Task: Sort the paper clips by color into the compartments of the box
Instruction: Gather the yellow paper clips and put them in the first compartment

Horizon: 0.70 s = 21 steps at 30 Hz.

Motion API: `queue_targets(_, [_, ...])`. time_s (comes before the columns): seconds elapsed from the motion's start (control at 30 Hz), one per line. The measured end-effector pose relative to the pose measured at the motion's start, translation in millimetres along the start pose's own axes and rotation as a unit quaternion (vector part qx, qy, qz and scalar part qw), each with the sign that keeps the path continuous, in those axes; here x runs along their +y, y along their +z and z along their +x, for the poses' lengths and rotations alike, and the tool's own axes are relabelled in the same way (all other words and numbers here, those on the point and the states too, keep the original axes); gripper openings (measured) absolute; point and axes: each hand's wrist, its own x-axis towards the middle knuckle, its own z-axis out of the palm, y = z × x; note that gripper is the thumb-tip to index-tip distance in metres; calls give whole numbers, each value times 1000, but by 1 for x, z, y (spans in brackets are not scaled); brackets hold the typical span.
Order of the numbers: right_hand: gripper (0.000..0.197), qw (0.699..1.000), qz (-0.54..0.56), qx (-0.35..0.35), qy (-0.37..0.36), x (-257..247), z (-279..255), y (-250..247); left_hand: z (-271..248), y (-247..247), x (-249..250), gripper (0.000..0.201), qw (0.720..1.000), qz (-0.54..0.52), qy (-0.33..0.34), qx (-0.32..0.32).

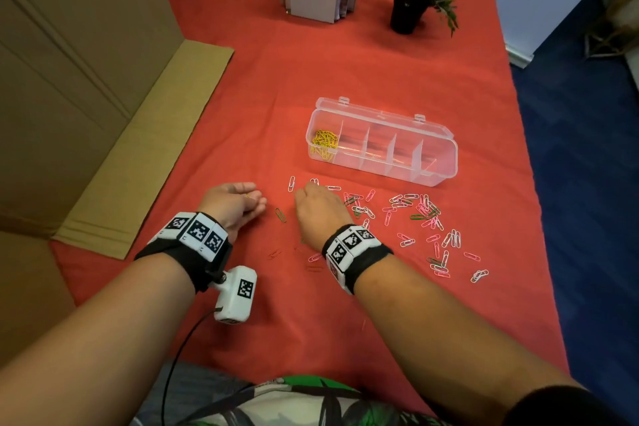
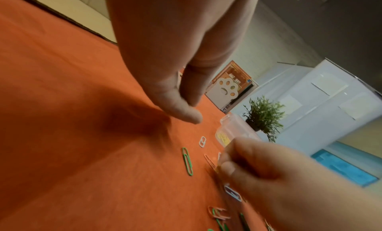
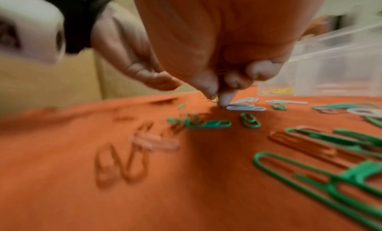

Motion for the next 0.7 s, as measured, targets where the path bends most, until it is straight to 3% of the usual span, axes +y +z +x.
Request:
queue_targets(0.07, [24, 987, 130, -21, 88, 14, 2, -5, -1, 11, 3, 21, 1000, 11, -2, -8])
queue_targets(0.13, [26, 931, 301, -20, 205, 33, 3, -13, -1, 29, 10, 17, 999, 11, -12, -32])
queue_targets(0.23, [35, 787, 531, 14, 313, 63, -6, -31, -4, 62, 31, 15, 995, 5, -12, -100])
queue_targets(0.33, [35, 638, 698, 55, 322, 81, -23, -58, -10, 98, 61, 12, 990, 16, 19, -140])
queue_targets(0.43, [30, 560, 771, 81, 294, 90, -35, -83, -6, 120, 84, 25, 989, 39, 65, -128])
queue_targets(0.5, [27, 545, 783, 87, 288, 93, -35, -91, -1, 124, 92, 32, 986, 85, 100, -102])
queue_targets(0.53, [26, 555, 774, 83, 293, 94, -33, -92, -2, 124, 93, 30, 982, 118, 116, -89])
queue_targets(0.7, [32, 704, 636, 58, 310, 83, -2, -98, 0, 108, 77, 33, 968, 151, 197, -22])
